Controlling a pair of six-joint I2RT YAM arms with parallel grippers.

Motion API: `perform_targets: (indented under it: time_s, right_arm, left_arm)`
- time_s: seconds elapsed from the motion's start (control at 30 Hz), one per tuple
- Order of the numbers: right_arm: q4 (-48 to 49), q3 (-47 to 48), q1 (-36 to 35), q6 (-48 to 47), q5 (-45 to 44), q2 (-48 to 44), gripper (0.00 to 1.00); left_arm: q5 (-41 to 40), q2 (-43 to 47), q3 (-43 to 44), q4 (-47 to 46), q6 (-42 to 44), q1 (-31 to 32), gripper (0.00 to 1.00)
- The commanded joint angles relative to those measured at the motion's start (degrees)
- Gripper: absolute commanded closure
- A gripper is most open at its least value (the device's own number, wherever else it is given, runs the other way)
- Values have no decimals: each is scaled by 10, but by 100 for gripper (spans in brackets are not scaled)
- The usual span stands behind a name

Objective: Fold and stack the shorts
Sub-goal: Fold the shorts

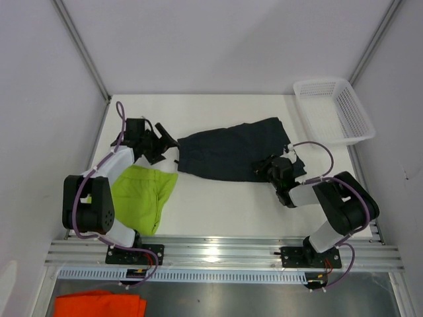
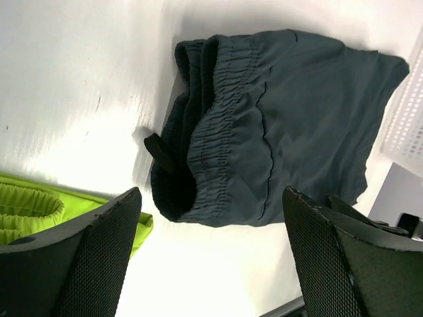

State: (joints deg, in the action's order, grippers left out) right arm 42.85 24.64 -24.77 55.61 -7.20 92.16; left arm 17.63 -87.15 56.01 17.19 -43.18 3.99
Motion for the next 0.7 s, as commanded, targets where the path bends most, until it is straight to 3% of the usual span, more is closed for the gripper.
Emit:
perform_targets:
  time_s: [0.0, 0.03, 0.2, 0.37, 0.53, 0.67]
  right_arm:
    - [-41, 26, -31, -66, -100, -34, 72]
    - [-51, 31, -38, -75, -108, -47, 65]
    - [-109, 93, -58, -155, -53, -60, 55]
    - [-139, 214, -58, -148, 102, 13, 64]
    - [-57, 328, -86, -84, 292, 139, 72]
    - [8, 399, -118, -25, 363, 242, 73]
  left_arm:
    - [-8, 11, 9, 15, 30, 11, 12]
    - [-12, 12, 11, 21, 33, 17, 11]
    - [-27, 36, 15, 54, 32, 45, 12]
    - [-26, 77, -26, 49, -15, 62, 13]
    - [-66, 148, -72, 46, -38, 61, 13]
    - [-80, 198, -85, 55, -51, 60, 13]
